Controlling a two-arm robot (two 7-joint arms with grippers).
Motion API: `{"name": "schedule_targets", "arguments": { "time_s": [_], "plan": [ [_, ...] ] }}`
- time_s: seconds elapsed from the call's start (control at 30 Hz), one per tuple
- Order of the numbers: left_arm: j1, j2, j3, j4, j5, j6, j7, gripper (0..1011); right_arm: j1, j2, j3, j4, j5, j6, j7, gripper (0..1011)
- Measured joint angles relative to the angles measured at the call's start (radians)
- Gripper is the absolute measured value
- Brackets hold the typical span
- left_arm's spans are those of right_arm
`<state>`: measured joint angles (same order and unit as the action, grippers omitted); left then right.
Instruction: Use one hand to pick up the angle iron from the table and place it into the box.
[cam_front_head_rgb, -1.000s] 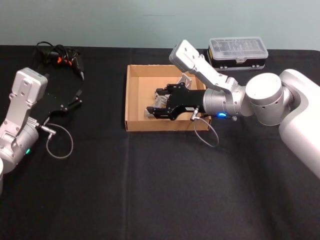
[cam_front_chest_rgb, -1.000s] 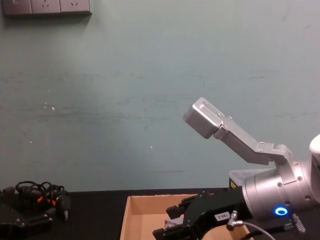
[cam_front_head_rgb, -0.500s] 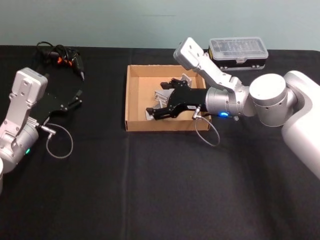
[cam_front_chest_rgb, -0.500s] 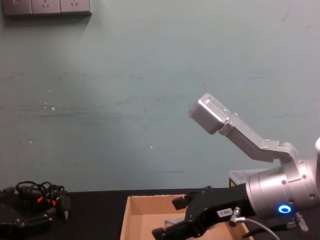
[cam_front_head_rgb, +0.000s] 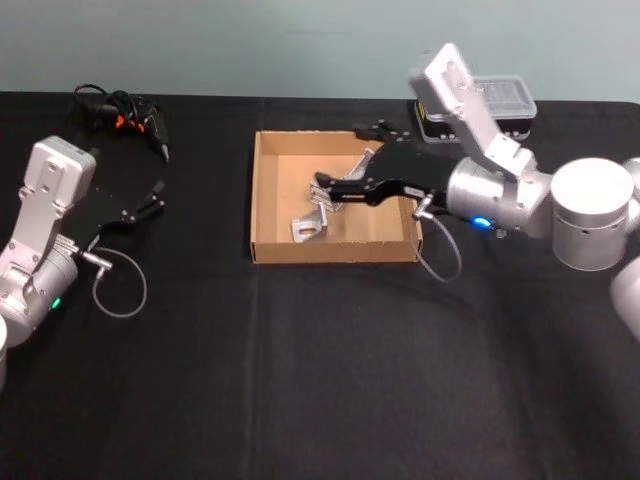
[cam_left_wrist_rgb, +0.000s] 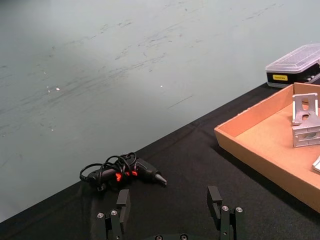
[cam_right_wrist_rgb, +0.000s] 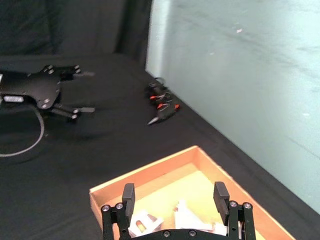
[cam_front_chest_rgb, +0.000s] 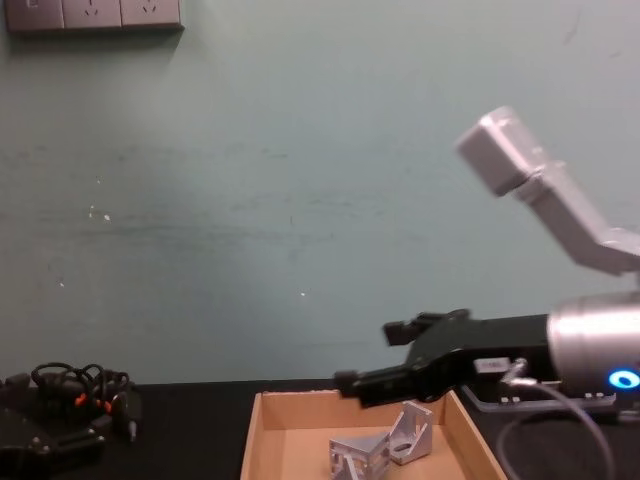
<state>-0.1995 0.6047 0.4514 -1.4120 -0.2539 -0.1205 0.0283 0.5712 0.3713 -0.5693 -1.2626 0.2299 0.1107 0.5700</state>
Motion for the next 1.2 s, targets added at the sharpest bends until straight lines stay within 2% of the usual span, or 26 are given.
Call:
{"name": "schedule_targets", "arguments": {
  "time_s": [0.13, 0.27, 0.33, 0.4, 0.5, 0.8, 1.2],
  "plan": [
    [0.000, 0.000, 0.000, 0.000, 0.000, 0.000, 0.000, 1011, -0.031, 0.018, 0.031, -0.031, 0.014, -0.005, -0.026, 1003],
    [0.000, 0.000, 0.000, 0.000, 0.000, 0.000, 0.000, 1011, -0.092, 0.045, 0.097, -0.075, 0.025, -0.019, -0.098, 1003],
    [0.000, 0.000, 0.000, 0.000, 0.000, 0.000, 0.000, 1011, -0.101, 0.047, 0.108, -0.080, 0.025, -0.022, -0.112, 1002],
    [0.000, 0.000, 0.000, 0.000, 0.000, 0.000, 0.000, 1011, -0.135, 0.055, 0.149, -0.092, 0.027, -0.031, -0.156, 1003],
    [0.000, 0.000, 0.000, 0.000, 0.000, 0.000, 0.000, 1011, -0.159, 0.059, 0.177, -0.089, 0.021, -0.039, -0.191, 1002],
    [0.000, 0.000, 0.000, 0.000, 0.000, 0.000, 0.000, 1011, -0.189, 0.056, 0.219, -0.024, -0.015, -0.045, -0.252, 1002],
    [0.000, 0.000, 0.000, 0.000, 0.000, 0.000, 0.000, 1011, -0.187, 0.056, 0.216, -0.030, -0.014, -0.045, -0.249, 1003]
  ]
}}
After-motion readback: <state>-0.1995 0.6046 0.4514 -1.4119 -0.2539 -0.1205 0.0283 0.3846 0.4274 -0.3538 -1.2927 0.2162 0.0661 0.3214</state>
